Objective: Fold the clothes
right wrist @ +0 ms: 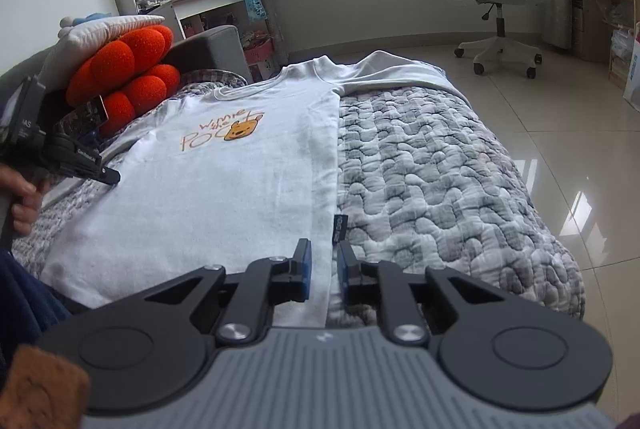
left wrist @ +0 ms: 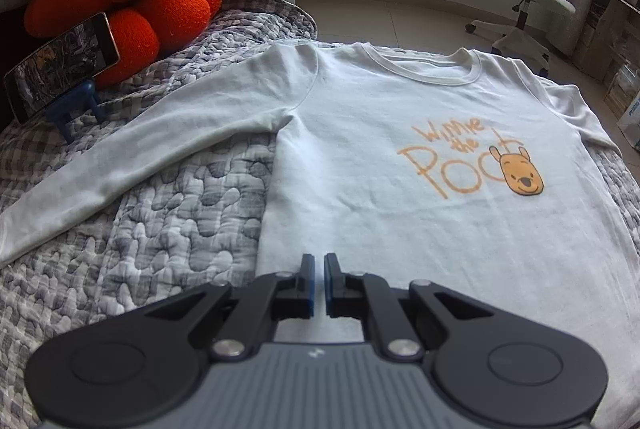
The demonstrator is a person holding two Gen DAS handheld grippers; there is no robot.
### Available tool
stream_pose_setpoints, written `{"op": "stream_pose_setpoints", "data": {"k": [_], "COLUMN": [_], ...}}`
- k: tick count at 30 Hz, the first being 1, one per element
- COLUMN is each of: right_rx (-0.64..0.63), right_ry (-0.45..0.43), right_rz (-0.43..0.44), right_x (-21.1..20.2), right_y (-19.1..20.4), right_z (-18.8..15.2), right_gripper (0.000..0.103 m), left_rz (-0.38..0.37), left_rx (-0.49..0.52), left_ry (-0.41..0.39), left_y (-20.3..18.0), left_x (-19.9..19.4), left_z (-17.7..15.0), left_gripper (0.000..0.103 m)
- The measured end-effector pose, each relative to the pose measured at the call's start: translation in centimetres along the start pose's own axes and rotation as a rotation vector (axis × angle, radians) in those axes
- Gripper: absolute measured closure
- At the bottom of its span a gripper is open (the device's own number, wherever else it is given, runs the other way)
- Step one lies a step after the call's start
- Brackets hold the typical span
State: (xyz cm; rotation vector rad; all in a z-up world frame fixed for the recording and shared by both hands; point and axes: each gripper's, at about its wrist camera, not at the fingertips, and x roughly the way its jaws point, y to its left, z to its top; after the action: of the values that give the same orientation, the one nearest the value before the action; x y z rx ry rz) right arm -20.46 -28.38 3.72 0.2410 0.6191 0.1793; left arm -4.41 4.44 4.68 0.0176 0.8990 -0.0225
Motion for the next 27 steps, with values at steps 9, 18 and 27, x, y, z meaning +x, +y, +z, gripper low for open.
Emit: {"op": "stream_pose_setpoints", "data": {"k": [9,18,27], "right_rx": [0.127,0.289,0.425], "right_ry": [-0.003,0.060,0.156], "right_rz": [0.044,0.077,0.124], "right_x": [-0.4,0.8,5.8], "right_y": [-2.3,-7.5,-11.9], "right_z": [3.3,7.5,11.3], "right_gripper": [0.083,0.081,0.074], "left_rz": [-0.005,0.007,0.005], "left_rx": [-0.072,-0.127,-0.145], "left_ry": [0.001,-0.022,-0.016], "left_y": [-0.1,0.0,-1.0], "left_x": [1.9,3.0,4.2], "left_z": [1.9,4.2,5.8], "left_gripper": [0.097,0.097,0.097]}}
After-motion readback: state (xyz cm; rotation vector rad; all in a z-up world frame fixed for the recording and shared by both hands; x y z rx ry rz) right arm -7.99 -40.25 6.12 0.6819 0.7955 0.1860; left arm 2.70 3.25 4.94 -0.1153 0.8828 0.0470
